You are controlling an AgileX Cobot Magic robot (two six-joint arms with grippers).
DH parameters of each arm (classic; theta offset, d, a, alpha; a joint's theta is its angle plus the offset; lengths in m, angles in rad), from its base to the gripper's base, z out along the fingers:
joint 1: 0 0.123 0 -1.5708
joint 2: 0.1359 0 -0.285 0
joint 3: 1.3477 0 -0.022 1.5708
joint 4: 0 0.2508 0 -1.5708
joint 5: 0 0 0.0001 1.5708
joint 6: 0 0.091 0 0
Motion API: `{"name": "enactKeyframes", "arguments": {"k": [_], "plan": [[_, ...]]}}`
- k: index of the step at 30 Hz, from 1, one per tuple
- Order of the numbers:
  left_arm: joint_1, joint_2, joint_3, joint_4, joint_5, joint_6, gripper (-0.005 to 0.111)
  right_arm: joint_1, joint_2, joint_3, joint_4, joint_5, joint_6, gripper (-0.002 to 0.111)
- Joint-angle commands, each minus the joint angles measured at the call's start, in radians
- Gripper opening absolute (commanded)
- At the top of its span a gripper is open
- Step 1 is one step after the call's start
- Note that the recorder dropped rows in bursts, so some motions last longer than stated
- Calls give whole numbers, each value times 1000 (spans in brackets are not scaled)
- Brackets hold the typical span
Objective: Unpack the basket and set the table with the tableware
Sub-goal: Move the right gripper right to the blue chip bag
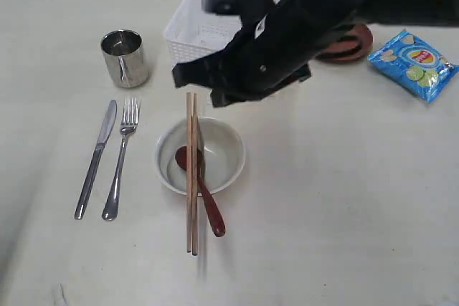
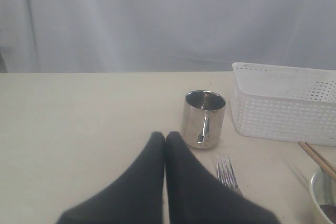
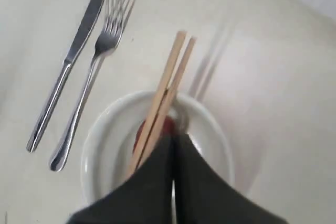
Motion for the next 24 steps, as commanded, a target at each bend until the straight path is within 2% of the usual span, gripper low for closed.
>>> {"name": "enactKeyframes", "arguments": {"k": [1,7,13,24], "plan": [[-1,-4,3,-5,-6,0,0,-108,-66,-60,-123,91,3,-1],[-1,-4,3,-5,-6,0,0,-292,-76,-134,-189,187,-16,-1],[-1,-4,3,-5,-6,0,0,-462,-38,-176,-187,192,-97,-1],[-1,-4,3,-5,-6,0,0,-750,147,-249,-169,189,-106,0]]}}
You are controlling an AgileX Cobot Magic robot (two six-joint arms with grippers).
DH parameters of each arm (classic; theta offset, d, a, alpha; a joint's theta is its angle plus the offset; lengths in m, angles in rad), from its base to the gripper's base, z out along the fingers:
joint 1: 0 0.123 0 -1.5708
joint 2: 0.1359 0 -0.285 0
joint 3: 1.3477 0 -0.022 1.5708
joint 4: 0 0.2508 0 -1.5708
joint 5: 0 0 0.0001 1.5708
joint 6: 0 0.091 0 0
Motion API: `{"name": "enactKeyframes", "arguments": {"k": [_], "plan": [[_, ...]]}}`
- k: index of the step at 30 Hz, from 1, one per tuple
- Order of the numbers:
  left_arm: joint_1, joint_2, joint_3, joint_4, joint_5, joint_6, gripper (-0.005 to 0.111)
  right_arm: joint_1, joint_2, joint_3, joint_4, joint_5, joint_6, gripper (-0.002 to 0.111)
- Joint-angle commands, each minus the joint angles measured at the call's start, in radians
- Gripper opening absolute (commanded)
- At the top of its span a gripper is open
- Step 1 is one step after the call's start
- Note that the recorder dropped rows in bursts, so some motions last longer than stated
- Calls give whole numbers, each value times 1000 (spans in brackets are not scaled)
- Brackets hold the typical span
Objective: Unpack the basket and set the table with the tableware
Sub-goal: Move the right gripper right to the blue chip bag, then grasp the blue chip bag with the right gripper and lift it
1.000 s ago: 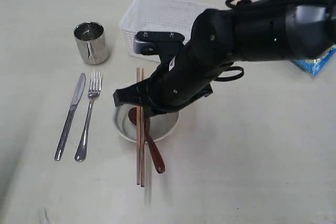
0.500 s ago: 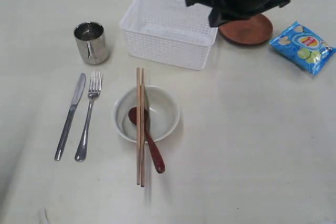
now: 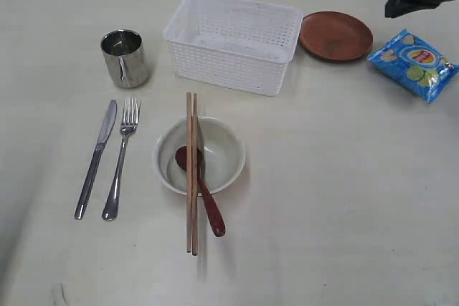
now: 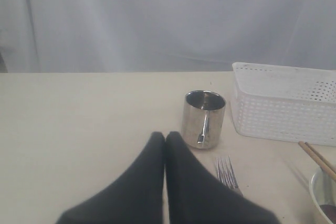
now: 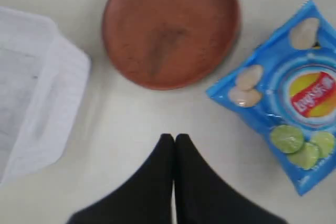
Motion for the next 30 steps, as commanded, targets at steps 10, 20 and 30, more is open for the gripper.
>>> {"name": "enactKeyframes", "arguments": {"k": [10,20,30], "plan": [[-1,-4,3,0,-6,0,0,-419,202,-25,247,112,-104,0],[-1,-4,3,0,-6,0,0,-566,307,-25,554,128,-300,4],[-1,-4,3,0,-6,0,0,-566,415,-25,614,95,-340,44]]}}
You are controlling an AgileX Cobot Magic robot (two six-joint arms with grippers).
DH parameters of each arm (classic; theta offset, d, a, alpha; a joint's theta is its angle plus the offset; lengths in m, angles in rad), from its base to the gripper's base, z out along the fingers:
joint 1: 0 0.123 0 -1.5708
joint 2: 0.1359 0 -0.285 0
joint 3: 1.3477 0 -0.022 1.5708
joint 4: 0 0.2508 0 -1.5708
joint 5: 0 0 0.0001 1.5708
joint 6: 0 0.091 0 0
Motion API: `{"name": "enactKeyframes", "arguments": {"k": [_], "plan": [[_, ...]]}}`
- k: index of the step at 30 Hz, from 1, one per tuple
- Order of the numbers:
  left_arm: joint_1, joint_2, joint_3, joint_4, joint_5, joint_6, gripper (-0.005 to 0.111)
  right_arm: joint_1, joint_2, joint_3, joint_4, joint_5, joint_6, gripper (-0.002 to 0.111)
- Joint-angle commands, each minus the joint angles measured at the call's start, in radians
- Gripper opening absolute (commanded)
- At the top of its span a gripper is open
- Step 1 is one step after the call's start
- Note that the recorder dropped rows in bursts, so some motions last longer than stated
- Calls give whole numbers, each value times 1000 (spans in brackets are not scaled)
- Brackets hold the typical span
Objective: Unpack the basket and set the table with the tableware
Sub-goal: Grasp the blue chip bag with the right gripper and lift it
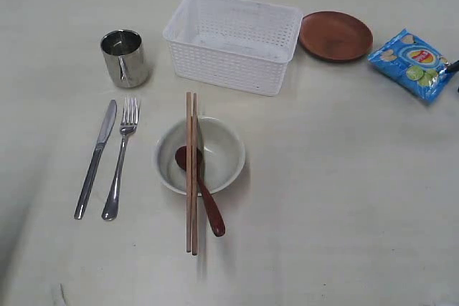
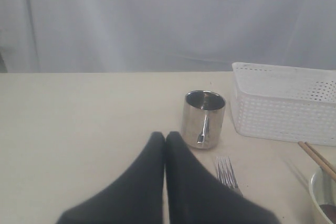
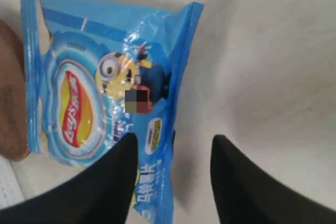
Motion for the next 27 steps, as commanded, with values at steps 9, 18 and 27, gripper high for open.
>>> {"name": "enactKeyframes", "arguments": {"k": [9,18,27], "plan": [[-1,-4,3,0,-6,0,0,-7,80,-8,125,-50,-115,14],[-1,-4,3,0,-6,0,0,-7,69,-8,213,-22,-214,-1],[-1,-4,3,0,-6,0,0,-7,-39,-8,240,-14,-231,-1]]}}
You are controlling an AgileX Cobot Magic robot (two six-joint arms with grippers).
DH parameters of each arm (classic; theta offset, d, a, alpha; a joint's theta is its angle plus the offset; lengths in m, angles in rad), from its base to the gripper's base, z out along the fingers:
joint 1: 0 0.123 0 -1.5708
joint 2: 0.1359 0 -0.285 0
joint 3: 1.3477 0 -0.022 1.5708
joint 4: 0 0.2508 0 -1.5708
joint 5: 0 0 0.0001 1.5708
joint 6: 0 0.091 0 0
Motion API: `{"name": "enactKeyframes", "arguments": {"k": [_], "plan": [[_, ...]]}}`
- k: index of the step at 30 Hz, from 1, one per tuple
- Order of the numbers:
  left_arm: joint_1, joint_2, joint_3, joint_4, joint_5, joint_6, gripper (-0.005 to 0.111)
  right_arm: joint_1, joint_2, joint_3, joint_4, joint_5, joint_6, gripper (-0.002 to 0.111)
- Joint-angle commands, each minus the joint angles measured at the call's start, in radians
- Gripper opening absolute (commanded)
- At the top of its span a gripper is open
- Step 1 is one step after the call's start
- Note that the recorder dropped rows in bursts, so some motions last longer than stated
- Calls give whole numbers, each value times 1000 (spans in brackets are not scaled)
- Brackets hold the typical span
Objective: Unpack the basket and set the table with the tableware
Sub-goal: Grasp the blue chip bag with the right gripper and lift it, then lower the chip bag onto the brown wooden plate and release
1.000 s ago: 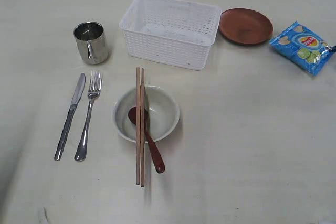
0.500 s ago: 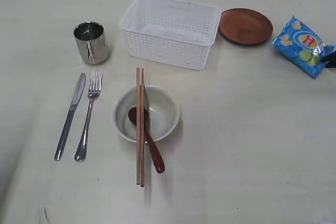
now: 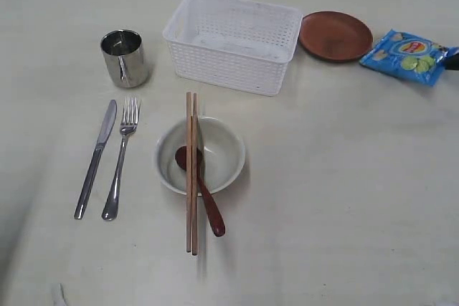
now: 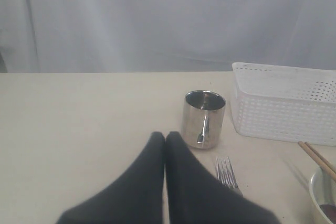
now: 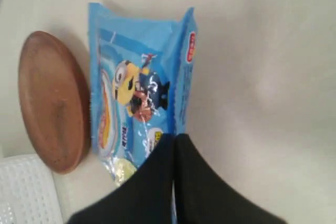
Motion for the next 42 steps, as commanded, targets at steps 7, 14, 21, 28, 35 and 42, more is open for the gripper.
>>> {"name": "enactKeyframes", "arguments": {"k": [7,14,21,28,35,42], "plan": [[-1,-4,3,0,-6,0,0,0,-121,-6,245,103,-135,-1],[-1,-4,3,0,-6,0,0,78,-143,-98,290,148,-144,-1],[-1,-4,3,0,-6,0,0,246,-143,-263,290,127,-132,-1],[-1,-4,3,0,-6,0,0,381,-79,-392,244,76,-50,-1],[-1,-4,3,0,-6,0,0,379,-4,-426,167,12,20,-1],[-1,-4,3,0,-6,0,0,378,55,-424,118,44,40,-1]]}}
